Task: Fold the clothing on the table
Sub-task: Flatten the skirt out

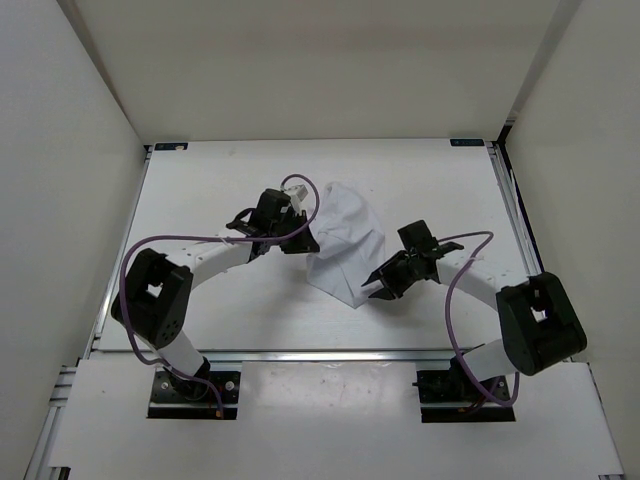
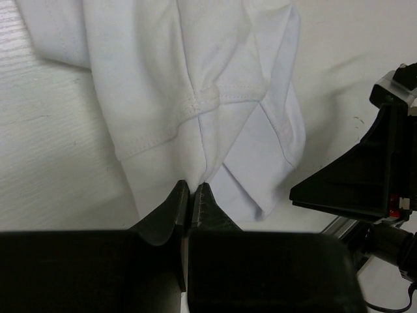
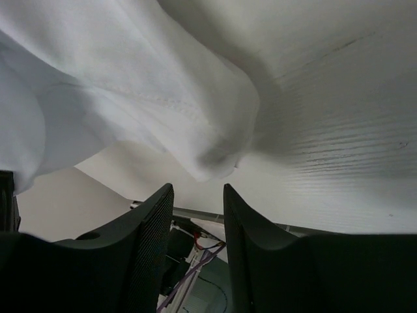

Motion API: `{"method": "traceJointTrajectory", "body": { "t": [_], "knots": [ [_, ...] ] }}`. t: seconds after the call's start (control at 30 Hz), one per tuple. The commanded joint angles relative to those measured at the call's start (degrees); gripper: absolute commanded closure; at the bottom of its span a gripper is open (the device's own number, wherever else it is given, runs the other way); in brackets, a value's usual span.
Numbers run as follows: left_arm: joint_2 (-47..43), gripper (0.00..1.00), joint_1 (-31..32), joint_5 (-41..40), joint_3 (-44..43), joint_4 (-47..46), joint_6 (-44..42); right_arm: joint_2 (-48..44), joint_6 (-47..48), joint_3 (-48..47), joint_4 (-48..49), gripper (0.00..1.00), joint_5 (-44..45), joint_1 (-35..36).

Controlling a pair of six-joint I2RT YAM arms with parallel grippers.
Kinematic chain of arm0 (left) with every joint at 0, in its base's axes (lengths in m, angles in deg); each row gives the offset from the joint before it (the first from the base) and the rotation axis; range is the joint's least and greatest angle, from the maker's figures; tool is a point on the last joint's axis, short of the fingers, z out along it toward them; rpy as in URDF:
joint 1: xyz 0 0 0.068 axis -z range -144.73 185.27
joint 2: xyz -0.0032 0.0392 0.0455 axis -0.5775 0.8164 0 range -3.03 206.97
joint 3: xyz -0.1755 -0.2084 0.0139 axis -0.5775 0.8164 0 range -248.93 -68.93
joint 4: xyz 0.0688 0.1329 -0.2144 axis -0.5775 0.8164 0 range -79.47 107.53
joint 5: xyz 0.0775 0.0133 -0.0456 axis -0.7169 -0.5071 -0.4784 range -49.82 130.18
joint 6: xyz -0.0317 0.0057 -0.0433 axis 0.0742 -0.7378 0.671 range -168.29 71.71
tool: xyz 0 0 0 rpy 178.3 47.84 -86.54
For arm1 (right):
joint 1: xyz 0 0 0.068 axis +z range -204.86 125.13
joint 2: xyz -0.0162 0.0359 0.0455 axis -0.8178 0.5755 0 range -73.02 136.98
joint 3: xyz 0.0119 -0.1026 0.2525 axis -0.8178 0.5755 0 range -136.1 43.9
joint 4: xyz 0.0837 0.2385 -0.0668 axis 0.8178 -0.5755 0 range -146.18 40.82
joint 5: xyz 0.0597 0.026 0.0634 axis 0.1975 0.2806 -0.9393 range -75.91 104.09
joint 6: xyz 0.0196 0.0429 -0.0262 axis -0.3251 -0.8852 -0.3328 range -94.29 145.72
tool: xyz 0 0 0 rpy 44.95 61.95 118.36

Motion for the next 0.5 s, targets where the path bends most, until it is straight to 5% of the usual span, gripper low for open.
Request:
{"method": "traceJointTrajectory", "body": {
  "t": [0.0, 0.47],
  "knots": [
    [-2.9, 1.0, -0.2, 1.1, 0.7, -1.2, -0.5, 0.8, -5.7, 1.4, 0.8, 0.58, -1.2, 1.3],
    [-3.4, 1.0, -0.9, 1.0, 2.4, -1.3, -0.3, 6.9, -8.1, 0.6, 1.5, 0.6, 0.5, 2.3]
  ]
}}
